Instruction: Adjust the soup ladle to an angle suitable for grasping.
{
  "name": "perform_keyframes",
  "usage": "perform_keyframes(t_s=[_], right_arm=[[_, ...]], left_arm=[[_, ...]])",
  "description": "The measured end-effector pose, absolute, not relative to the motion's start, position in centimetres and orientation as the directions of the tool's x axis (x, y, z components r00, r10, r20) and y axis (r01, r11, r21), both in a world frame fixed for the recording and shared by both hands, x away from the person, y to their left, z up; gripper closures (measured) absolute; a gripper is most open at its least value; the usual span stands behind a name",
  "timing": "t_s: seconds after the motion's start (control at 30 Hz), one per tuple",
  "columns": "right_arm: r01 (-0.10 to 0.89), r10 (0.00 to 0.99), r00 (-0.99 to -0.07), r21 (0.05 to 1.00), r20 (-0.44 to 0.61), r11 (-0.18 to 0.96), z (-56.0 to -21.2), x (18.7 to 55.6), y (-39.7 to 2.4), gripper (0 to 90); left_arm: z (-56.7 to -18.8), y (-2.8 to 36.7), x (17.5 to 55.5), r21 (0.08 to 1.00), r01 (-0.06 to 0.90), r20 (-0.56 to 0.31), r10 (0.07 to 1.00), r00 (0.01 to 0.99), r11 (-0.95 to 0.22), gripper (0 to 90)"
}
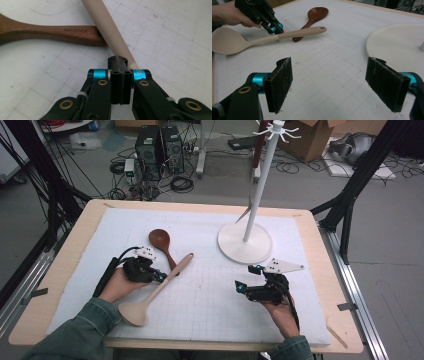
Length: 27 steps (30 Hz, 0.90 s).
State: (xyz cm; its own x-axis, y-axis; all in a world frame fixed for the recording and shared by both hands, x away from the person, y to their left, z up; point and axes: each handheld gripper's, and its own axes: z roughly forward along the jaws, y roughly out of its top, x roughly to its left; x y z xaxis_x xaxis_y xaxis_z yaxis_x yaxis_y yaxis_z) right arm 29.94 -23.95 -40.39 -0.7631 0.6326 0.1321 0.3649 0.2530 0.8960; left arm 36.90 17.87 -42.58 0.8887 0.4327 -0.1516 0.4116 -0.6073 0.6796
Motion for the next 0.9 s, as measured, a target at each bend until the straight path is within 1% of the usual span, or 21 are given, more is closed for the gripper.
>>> perform_keyframes(t_s=[0.1, 0.17, 0.2, 0.27, 0.37, 0.43, 0.6, 0.9], right_arm=[[0.375, 0.633, -0.761, 0.892, 0.14, 0.253, -40.4, 29.9, -23.9, 20.9], [0.373, 0.634, -0.761, 0.893, 0.139, 0.253, -40.4, 29.9, -23.9, 20.9], [0.37, 0.634, -0.762, 0.894, 0.135, 0.253, -40.4, 29.9, -23.9, 20.9], [0.371, 0.635, -0.761, 0.894, 0.137, 0.252, -40.4, 29.8, -23.9, 20.9], [0.373, 0.633, -0.762, 0.893, 0.14, 0.252, -40.4, 29.8, -23.9, 21.0], [0.371, 0.632, -0.763, 0.894, 0.138, 0.252, -40.4, 29.9, -23.9, 21.0], [0.371, 0.631, -0.763, 0.894, 0.14, 0.25, -40.5, 29.9, -23.8, 21.0], [0.372, 0.633, -0.761, 0.895, 0.144, 0.244, -40.5, 29.8, -23.8, 21.0]], left_arm=[[-42.6, 17.3, 36.7, 0.673, 0.409, -0.166, 0.412, 0.896, -0.617, 89.5], [-42.6, 16.8, 36.6, 0.662, 0.39, -0.165, 0.383, 0.909, -0.64, 89.6], [-42.6, 16.6, 36.5, 0.66, 0.382, -0.152, 0.384, 0.911, -0.646, 89.5], [-42.6, 16.6, 36.5, 0.662, 0.391, -0.166, 0.384, 0.908, -0.639, 89.5], [-42.4, 16.7, 36.6, 0.654, 0.373, -0.148, 0.372, 0.916, -0.658, 89.6], [-42.5, 16.5, 36.5, 0.664, 0.387, -0.165, 0.38, 0.91, -0.64, 89.6], [-42.4, 16.7, 36.5, 0.658, 0.394, -0.167, 0.386, 0.907, -0.642, 89.3], [-41.6, 16.8, 35.9, 0.671, 0.395, -0.159, 0.398, 0.903, -0.628, 77.7]])
